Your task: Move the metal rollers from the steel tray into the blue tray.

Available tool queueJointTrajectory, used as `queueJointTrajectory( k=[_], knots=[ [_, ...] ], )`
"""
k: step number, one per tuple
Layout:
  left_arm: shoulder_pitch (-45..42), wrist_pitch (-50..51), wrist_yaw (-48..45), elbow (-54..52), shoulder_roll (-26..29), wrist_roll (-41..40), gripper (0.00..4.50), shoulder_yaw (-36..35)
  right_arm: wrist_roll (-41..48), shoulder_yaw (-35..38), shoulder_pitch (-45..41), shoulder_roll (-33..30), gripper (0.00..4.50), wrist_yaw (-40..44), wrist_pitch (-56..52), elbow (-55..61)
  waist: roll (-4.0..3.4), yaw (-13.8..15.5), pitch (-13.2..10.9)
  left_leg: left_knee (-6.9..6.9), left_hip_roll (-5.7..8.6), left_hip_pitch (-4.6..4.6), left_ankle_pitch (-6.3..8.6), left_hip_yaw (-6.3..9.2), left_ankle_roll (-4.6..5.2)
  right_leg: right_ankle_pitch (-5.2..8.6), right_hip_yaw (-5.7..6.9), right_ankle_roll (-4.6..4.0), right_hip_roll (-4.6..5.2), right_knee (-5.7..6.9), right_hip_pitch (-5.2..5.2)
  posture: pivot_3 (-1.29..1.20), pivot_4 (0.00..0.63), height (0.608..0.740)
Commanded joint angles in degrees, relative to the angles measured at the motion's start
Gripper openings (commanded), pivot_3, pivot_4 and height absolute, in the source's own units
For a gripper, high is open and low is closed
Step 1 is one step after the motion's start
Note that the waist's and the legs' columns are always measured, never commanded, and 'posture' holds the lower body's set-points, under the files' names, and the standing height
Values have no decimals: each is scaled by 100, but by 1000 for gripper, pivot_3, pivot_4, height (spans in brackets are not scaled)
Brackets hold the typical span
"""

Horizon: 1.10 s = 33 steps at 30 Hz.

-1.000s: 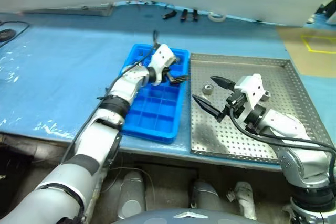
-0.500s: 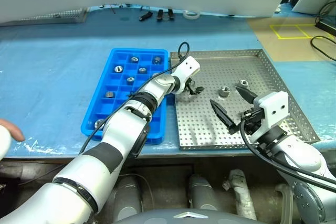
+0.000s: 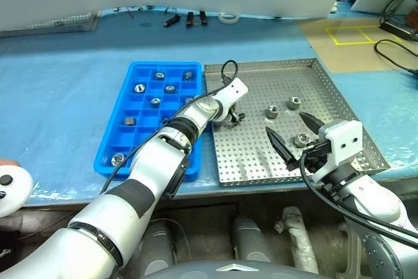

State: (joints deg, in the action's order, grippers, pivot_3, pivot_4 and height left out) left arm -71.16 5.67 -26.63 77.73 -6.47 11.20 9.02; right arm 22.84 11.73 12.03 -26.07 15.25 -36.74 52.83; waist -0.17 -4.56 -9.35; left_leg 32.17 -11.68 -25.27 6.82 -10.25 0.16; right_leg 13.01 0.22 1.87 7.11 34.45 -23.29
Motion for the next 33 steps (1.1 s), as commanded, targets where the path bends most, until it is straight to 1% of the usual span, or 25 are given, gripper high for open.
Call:
queueJointTrajectory(
  k=[1,6,9,13,15,17,19,22,24,26,28,29,31,33],
  knots=[
    [101,117,-3,7,102,148,3583,27,-9,79,-19,10,4500,-6,121,148,0,-27,0,0,1,0,0,0,0,0,0,0,1,0,0,-589,150,740],
    [195,189,21,16,195,288,1882,82,-15,34,-57,14,4500,-21,96,136,0,-105,0,3,1,1,1,1,1,3,0,5,1,-3,4,-581,150,740],
    [250,196,-40,4,236,337,1838,100,-9,16,-124,10,4500,-12,92,90,0,-125,0,2,0,3,1,1,1,17,0,29,0,-2,4,-571,150,740],
    [271,121,-169,-31,286,352,1838,91,3,-7,-225,3,4500,24,103,16,-1,-138,1,1,0,3,1,1,1,16,0,27,0,-3,4,-558,150,740],
    [241,-3,-359,-81,300,174,1838,-81,48,-18,-292,3,4500,65,98,-8,0,-154,0,0,-1,4,2,1,0,15,0,26,0,-3,4,-553,150,740],
    [194,-262,-812,-170,305,-26,1838,-246,90,-20,-356,-13,4500,109,84,-28,0,-182,0,-2,0,3,2,1,0,11,0,18,0,-4,3,-544,150,740],
    [124,-487,-1504,-325,322,-370,1838,-511,178,6,-421,-46,4500,200,60,-24,0,-191,0,-5,0,-4,2,1,0,1,2,2,1,-10,-2,-537,150,740],
    [143,-1045,-2813,-727,506,-791,1838,-722,440,134,-579,-180,4500,438,11,-62,-1,-173,-1,-6,2,-28,5,1,5,-1,5,-2,4,-19,-19,-498,150,740],
    [251,-1144,-3639,-1051,727,-1024,1838,-768,657,213,-705,-303,4500,618,-36,-129,-1,-137,-1,-6,1,-46,9,1,12,-4,9,-7,6,-28,-29,-475,150,740],
    [427,-1053,-4159,-1483,970,-1251,1838,-811,876,241,-822,-450,4500,844,-66,-228,-2,-63,-1,-6,0,-48,11,-1,17,-6,8,-10,6,-30,-33,-435,150,740],
    [691,-946,-4462,-2037,1182,-1422,1838,-797,1042,248,-948,-605,4500,1051,-81,-350,-3,6,-1,-10,-6,-44,9,-5,21,-6,10,-11,5,-30,-31,-370,150,740],
    [928,-691,-4657,-2541,1374,-1513,1838,-752,1123,198,-1096,-678,4500,1145,-105,-443,-4,55,-1,-12,-9,-41,9,-7,21,-6,10,-11,4,-29,-31,-370,150,740],
    [1414,-24,-4960,-3678,1714,-1782,1838,-688,1244,97,-1403,-821,4500,1365,-117,-687,-5,134,-3,-18,-11,-30,9,-11,20,-6,6,-12,5,-28,-26,-286,150,740],
    [2009,761,-4997,-5023,2083,-2117,1838,-727,1323,-137,-1817,-916,4500,1653,-104,-1021,-6,261,-7,-20,-12,-25,8,-15,15,-6,5,-14,4,-21,-25,-206,150,740]
  ],
)
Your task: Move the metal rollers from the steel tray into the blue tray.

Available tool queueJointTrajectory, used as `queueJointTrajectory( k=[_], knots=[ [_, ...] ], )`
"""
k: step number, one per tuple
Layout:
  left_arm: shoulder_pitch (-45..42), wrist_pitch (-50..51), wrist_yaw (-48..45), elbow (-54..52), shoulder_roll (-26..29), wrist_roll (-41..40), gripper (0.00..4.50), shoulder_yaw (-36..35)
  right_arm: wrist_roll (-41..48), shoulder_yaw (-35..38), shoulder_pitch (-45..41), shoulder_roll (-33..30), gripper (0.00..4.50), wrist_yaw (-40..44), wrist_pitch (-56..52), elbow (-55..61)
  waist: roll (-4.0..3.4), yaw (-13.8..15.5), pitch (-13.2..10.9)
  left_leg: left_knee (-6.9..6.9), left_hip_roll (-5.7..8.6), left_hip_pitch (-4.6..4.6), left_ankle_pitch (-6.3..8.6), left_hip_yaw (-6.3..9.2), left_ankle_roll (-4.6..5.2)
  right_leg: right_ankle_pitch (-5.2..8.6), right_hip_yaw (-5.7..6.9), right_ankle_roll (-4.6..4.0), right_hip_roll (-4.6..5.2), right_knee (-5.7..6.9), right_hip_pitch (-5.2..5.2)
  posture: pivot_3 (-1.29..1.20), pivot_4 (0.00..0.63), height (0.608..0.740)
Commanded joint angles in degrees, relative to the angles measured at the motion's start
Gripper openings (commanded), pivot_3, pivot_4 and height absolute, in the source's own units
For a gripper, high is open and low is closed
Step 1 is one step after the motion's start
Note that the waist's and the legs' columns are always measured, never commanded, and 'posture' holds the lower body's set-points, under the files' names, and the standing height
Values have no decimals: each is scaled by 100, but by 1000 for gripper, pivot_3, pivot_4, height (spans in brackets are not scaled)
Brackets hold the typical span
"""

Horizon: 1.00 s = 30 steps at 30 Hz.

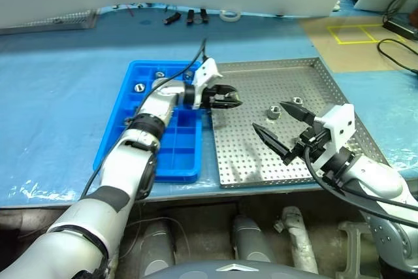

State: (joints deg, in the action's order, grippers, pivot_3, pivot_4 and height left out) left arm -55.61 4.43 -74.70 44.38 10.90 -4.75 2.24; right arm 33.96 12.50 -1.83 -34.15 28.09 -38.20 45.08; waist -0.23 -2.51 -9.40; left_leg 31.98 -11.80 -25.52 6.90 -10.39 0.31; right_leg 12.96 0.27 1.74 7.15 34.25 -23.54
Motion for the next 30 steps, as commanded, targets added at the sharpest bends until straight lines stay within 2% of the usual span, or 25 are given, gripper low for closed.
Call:
queueJointTrajectory(
  k=[1,8,14,21,30],
  knots=[
    [702,1162,-123,-2225,485,-634,1838,-54,233,-310,-595,-141,4500,502,56,-394,0,138,-5,-1,-3,3,0,-1,-4,-1,0,-2,1,3,2,-179,150,740],
    [2200,2648,990,-4884,1185,-1221,1838,-449,48,-1297,-1885,-91,4500,1681,391,-1728,-8,686,-10,-10,-6,31,-11,0,-28,7,7,-12,5,33,21,92,150,740],
    [3225,3127,1819,-5997,1541,-1457,1838,-721,-160,-1834,-2490,48,4500,2453,769,-2505,-8,987,-11,-32,-5,30,-28,17,-55,8,26,-11,3,43,18,232,150,740],
    [3935,2885,2553,-6099,1607,-1241,1838,-517,-330,-2002,-2611,162,4500,2775,1015,-2840,-8,1178,-11,-70,-7,29,-46,30,-82,10,36,-14,-2,42,3,262,150,740],
    [3564,2442,3225,-5201,1233,-964,1838,-124,-437,-1911,-2454,159,4500,2674,1008,-2755,-8,1249,-11,-68,-6,31,-53,34,-93,10,33,-13,-5,49,1,201,150,740]
  ],
)
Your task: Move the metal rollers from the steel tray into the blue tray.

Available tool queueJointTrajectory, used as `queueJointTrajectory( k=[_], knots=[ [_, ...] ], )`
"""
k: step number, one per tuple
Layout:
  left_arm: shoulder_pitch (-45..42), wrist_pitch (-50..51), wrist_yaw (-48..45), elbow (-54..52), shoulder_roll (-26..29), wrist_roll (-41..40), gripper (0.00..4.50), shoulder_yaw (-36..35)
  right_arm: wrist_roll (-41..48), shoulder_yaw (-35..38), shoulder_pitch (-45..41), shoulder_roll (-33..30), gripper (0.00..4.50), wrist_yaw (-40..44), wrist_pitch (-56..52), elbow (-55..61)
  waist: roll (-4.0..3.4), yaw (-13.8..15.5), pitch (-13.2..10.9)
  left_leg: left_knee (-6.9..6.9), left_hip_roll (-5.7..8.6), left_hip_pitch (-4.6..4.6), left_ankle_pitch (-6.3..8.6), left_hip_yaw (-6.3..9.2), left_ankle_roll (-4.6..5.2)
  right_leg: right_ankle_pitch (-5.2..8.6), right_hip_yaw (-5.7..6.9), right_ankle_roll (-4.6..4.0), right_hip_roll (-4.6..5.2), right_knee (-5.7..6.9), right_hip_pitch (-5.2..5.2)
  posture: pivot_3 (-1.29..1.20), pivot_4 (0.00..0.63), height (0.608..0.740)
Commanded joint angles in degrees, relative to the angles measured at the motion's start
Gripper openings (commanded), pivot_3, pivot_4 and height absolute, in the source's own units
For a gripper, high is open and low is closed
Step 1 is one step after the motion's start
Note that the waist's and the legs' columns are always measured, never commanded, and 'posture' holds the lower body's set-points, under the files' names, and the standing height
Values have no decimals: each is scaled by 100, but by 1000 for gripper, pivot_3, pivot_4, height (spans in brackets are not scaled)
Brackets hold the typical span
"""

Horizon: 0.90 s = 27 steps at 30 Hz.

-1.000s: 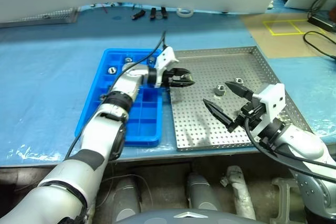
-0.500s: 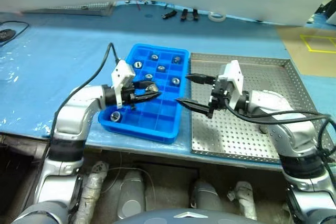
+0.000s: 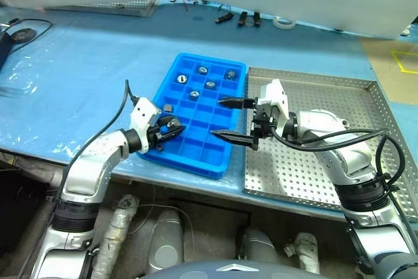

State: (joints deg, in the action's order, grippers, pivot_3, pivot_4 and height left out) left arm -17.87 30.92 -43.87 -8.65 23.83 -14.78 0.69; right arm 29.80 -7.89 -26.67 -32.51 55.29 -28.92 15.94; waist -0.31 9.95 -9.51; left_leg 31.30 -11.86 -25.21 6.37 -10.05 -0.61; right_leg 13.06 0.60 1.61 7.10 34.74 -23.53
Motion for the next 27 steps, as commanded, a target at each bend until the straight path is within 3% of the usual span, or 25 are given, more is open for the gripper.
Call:
queueJointTrajectory(
  k=[1,6,11,16,20,23,27],
  knots=[
    [-252,-231,174,202,-58,77,1838,59,-26,144,60,-11,4500,-76,74,182,0,3,0,0,0,0,-2,0,-3,0,0,0,-1,1,-1,201,150,740],
    [-370,-343,206,615,13,155,1838,114,-9,225,214,-42,4500,-219,20,357,0,-17,0,0,0,-1,-4,0,-5,0,-4,0,-3,1,-6,173,150,740],
    [-617,-525,144,814,-26,177,3457,203,47,318,361,-84,4500,-402,-80,581,0,-26,1,1,1,-1,-5,0,-6,0,-4,0,-3,4,-7,147,150,740],
    [-943,-382,-191,620,-96,-310,3457,96,-5,432,447,-124,4500,-573,-76,647,1,-57,1,3,1,-1,-7,0,-7,-1,-3,0,-2,9,-5,79,150,740],
    [-1406,-413,-522,1084,-119,-525,3457,110,-32,664,669,-210,4500,-837,-116,880,1,-132,2,4,3,-1,-9,0,-5,-1,-3,-1,-2,10,-4,10,150,740],
    [-1725,-563,-751,1465,-188,-543,4391,209,-14,836,892,-278,4500,-1047,-187,1127,1,-206,2,3,3,3,-10,-4,-5,-1,-10,-1,-3,9,-4,-50,150,740],
    [-2427,-977,-883,2141,-600,-351,4454,458,4,1252,1291,-388,4500,-1483,-359,1557,2,-293,2,6,5,-1,-10,-5,-3,-1,-18,0,-4,7,-4,-141,150,740]
  ],
)
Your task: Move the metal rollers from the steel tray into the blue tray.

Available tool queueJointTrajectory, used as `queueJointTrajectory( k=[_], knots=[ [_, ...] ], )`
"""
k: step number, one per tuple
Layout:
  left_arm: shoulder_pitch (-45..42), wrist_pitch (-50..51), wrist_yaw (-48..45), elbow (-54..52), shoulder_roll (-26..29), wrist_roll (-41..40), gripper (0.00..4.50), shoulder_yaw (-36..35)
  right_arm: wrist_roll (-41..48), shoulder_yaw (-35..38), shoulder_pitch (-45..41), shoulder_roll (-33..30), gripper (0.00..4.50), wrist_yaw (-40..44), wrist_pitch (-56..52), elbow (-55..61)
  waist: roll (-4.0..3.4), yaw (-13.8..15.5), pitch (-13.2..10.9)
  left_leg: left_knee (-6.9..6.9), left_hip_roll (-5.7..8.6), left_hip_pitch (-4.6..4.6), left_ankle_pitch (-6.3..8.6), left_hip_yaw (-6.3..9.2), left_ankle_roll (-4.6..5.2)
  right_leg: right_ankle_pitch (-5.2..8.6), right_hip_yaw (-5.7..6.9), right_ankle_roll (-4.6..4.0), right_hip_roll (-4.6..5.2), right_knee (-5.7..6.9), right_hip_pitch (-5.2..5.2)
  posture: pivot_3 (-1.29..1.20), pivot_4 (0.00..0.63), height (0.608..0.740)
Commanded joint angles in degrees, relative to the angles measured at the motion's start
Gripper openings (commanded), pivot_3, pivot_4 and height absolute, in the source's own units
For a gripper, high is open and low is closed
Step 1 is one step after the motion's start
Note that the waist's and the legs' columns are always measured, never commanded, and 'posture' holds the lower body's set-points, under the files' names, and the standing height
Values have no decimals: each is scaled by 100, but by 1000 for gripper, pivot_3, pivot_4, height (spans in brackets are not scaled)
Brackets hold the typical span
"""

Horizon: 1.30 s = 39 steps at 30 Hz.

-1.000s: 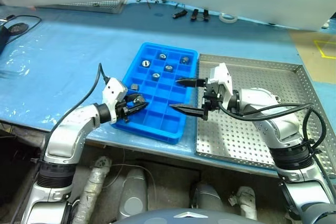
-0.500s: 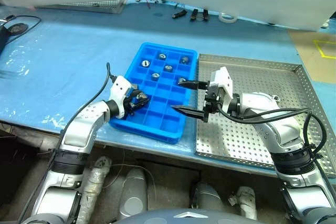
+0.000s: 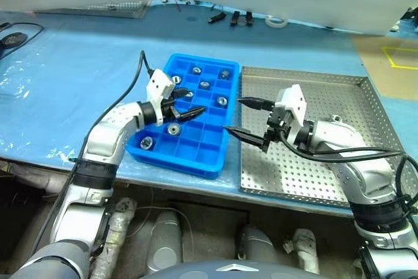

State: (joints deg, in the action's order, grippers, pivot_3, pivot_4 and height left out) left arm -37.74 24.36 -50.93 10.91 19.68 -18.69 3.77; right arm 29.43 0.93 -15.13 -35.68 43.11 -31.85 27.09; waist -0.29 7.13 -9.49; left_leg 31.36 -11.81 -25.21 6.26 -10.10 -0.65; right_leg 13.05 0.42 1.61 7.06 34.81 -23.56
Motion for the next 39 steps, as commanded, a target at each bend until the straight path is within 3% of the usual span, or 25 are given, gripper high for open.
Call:
queueJointTrajectory(
  k=[1,6,10,16,23,30,39],
  knots=[
    [-560,-366,-329,292,-271,19,4454,233,11,470,221,-86,4500,-386,-98,511,0,-21,0,1,2,-1,-1,0,2,0,-4,0,0,0,1,-181,150,740],
    [-1081,-195,-1065,640,-862,-295,4454,549,-274,1303,712,-82,4500,-1167,-147,391,3,-182,2,9,8,2,0,-7,11,-1,-30,0,3,-1,8,-294,150,740],
    [-1144,222,-2152,425,-971,-672,4454,928,-457,1884,1523,-33,4500,-1386,-29,341,3,-348,2,10,4,5,9,-17,27,0,-36,0,1,-5,4,-344,150,740],
    [-1191,142,-2631,655,-1037,-550,4454,1158,-536,2259,2243,81,4500,-1540,26,299,0,-623,4,12,6,14,15,-35,36,0,-35,1,1,-5,-2,-383,150,740],
    [-1277,-262,-2594,993,-1178,-199,4454,1277,-820,2068,2616,279,4500,-1569,362,-194,0,-650,4,33,7,13,24,-42,51,0,-35,1,2,-6,2,-382,150,740],
    [-1344,-775,-1961,1304,-1340,314,4454,1243,-1313,1663,2220,370,4500,-1635,848,-1213,-2,-649,5,58,6,11,36,-43,67,0,-35,1,5,-6,14,-357,150,740],
    [-1181,-725,-1965,1112,-1192,370,4454,1232,-1443,1663,2090,414,4500,-1698,863,-1772,-2,-626,5,73,4,10,42,-43,78,0,-33,0,6,-6,24,-317,150,740]
  ],
)
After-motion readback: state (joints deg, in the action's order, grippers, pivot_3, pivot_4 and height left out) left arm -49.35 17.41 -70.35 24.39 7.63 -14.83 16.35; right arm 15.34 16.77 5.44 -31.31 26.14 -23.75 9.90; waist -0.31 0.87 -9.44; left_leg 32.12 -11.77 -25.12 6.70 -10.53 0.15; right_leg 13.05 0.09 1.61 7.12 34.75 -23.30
